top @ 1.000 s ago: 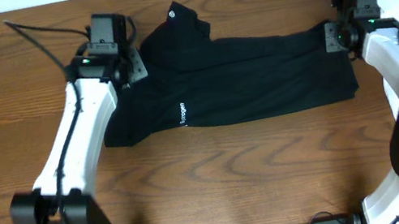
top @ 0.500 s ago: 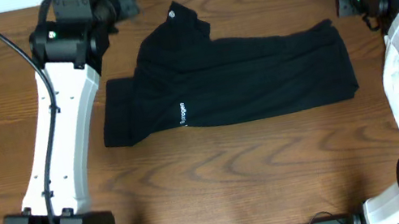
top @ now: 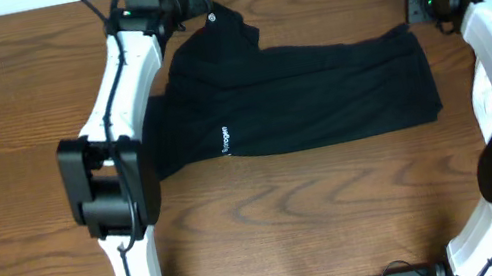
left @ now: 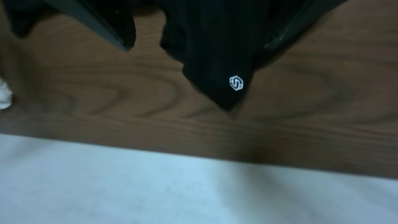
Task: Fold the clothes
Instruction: 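Grasp the shirt's top-left collar and top-right corner with both grippers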
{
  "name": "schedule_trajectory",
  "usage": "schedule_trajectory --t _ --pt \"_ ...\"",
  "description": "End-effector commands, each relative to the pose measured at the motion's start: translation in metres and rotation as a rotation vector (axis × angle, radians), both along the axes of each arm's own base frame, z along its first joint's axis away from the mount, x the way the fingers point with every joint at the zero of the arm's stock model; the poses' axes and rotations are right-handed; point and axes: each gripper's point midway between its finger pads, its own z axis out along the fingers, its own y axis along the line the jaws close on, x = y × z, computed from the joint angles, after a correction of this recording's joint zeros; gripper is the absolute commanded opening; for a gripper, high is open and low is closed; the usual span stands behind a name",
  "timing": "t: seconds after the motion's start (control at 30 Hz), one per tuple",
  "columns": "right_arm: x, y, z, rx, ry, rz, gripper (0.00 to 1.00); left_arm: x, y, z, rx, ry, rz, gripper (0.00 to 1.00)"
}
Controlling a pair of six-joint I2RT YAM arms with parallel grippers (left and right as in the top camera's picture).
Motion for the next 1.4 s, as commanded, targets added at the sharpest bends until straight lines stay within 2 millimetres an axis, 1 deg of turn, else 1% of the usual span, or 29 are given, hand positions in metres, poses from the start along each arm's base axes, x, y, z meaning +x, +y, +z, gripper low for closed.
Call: schedule_trajectory --t 0.0,0.1,0.2,0.3,0.4,0.43,0.47,0.57,0.67,0.8,0.93,1.13,1.27,1.37 --pt "0.006 -0.002 -0.021 0.010 0.026 -0.007 0.49 0.006 -0.014 -0.008 -0.019 -0.024 -0.040 0.67" --pt "0.009 -0.002 -0.040 0.013 0.054 -0.007 0.49 0.015 -0.022 -0.025 0.007 -0.050 -0.064 0.67" --pt "0.012 -0.002 -0.052 0.015 0.068 -0.006 0.49 0.018 -0.027 -0.042 0.042 -0.058 -0.089 0.66" --pt "0.013 -0.002 -0.061 0.017 0.079 -0.006 0.49 0.019 -0.028 -0.063 0.098 -0.048 -0.091 0.66" --pt "0.013 -0.002 -0.065 0.019 0.085 -0.004 0.49 0.020 -0.024 -0.083 0.160 -0.033 -0.090 0.65" --pt "0.013 -0.002 -0.066 0.019 0.087 -0.004 0.49 0.020 -0.021 -0.090 0.180 -0.025 -0.082 0.64" --pt "0.013 -0.002 -0.067 0.019 0.088 -0.004 0.49 0.021 -0.018 -0.097 0.198 -0.017 -0.071 0.61" --pt "0.013 -0.002 -0.068 0.020 0.090 -0.004 0.49 0.022 -0.011 -0.110 0.233 -0.006 -0.050 0.58" --pt "0.012 -0.002 -0.068 0.020 0.094 -0.004 0.48 0.022 -0.007 -0.127 0.263 0.012 -0.055 0.58" --pt "0.010 -0.001 -0.069 0.022 0.103 -0.004 0.48 0.021 -0.005 -0.143 0.276 0.032 -0.054 0.58" --pt "0.008 -0.001 -0.071 0.023 0.114 -0.004 0.48 0.024 0.002 -0.156 0.312 0.038 -0.021 0.58" --pt "0.006 -0.001 -0.075 0.024 0.122 -0.004 0.49 0.022 0.004 -0.174 0.333 0.055 -0.034 0.58" --pt "0.004 -0.001 -0.079 0.025 0.130 -0.005 0.49 0.017 0.005 -0.180 0.349 0.076 -0.049 0.55" --pt "0.003 -0.001 -0.080 0.026 0.134 -0.005 0.49 0.010 0.015 -0.187 0.397 0.117 -0.030 0.45"
